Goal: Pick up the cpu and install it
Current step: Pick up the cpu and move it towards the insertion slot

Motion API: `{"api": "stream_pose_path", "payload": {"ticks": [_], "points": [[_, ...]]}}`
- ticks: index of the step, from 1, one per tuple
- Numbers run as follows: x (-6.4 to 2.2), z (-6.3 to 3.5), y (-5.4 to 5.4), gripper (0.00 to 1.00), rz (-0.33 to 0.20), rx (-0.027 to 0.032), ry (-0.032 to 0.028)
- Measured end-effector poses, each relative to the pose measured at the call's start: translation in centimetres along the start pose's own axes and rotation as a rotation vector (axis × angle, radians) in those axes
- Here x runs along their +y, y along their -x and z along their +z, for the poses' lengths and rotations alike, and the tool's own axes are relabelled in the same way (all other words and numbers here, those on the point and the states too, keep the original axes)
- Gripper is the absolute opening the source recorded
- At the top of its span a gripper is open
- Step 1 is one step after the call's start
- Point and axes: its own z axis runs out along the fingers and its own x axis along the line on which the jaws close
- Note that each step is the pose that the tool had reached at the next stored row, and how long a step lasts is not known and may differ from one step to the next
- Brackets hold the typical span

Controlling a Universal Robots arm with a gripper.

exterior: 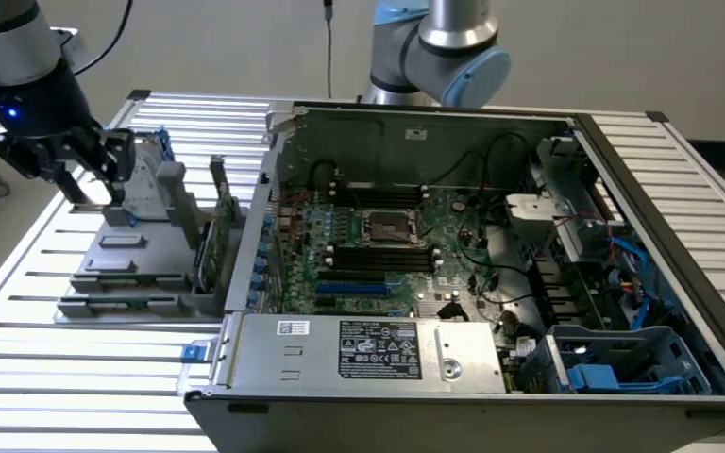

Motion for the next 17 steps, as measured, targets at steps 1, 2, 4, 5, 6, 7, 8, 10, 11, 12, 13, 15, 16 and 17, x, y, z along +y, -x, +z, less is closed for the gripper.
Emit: {"api": "stream_pose_path", "payload": {"ticks": [1,2,4,5,6,7,8,10,11,12,13,15,16,17], "points": [[0.03,-0.46,0.3,0.55,0.0,0.0001,0.0],[0.05,-0.92,0.5,0.55,0.0,0.0002,0.0],[0.11,-1.84,1.0,0.55,0.0,0.0004,0.0001],[0.14,-2.31,1.3,0.55,0.0,0.0006,0.0],[0.17,-2.77,1.5,0.55,0.0,0.0007,0.0001],[0.2,-3.28,1.8,0.55,0.0,0.0008,0.0001],[0.22,-3.73,2.1,0.55,0.0,0.001,0.0001],[0.27,-4.66,2.8,0.55,0.0,0.0012,0.0002],[0.29,-5.13,3.2,0.55,0.0,0.0015,0.0001],[0.31,-5.61,3.6,0.55,0.0,0.0018,0.0002],[0.33,-6.1,4.1,0.55,0.0,0.0023,0.0002],[0.36,-6.94,4.9,0.55,0.001,0.0036,0.0004],[0.37,-7.33,5.4,0.55,0.001,0.0044,0.0005],[0.38,-7.7,5.8,0.55,0.001,0.0052,0.0005]]}}
